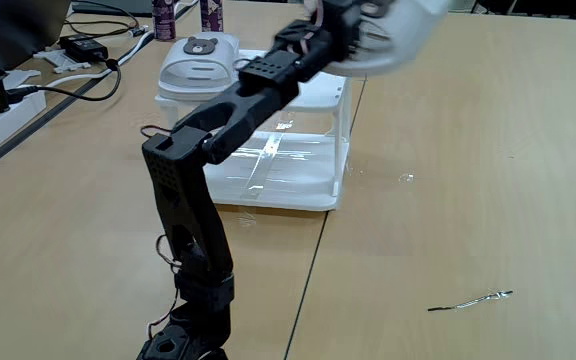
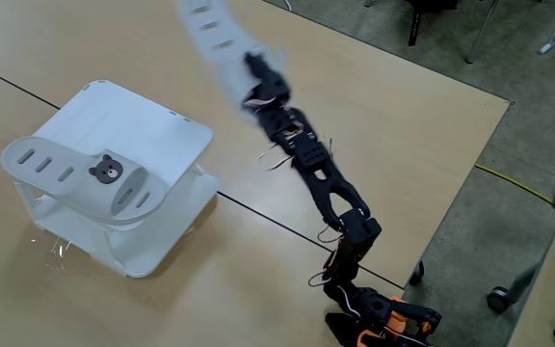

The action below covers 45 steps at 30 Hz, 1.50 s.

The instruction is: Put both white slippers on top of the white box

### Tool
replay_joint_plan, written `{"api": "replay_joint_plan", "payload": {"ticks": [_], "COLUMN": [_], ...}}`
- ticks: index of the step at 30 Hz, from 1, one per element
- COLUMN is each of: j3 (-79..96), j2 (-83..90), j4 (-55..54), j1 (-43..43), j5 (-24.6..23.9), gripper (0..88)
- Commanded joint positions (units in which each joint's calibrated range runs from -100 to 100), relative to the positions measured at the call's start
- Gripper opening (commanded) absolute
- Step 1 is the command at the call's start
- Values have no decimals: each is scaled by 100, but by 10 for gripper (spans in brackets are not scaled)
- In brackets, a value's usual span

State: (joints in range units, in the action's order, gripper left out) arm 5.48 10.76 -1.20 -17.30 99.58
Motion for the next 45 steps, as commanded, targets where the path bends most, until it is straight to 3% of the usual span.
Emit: {"api": "replay_joint_plan", "payload": {"ticks": [1, 9, 19, 33, 42, 45], "j3": [-408, 16, -1004, -4233, -4576, -4558], "j2": [670, 602, -786, -3285, -3815, -3874], "j4": [8, -1, -44, -35, -35, -35], "j1": [883, 1919, 1969, 1961, 1969, 1969], "j5": [42, 42, 42, 42, 42, 42], "gripper": [8, 8, 8, 7, 8, 102]}}
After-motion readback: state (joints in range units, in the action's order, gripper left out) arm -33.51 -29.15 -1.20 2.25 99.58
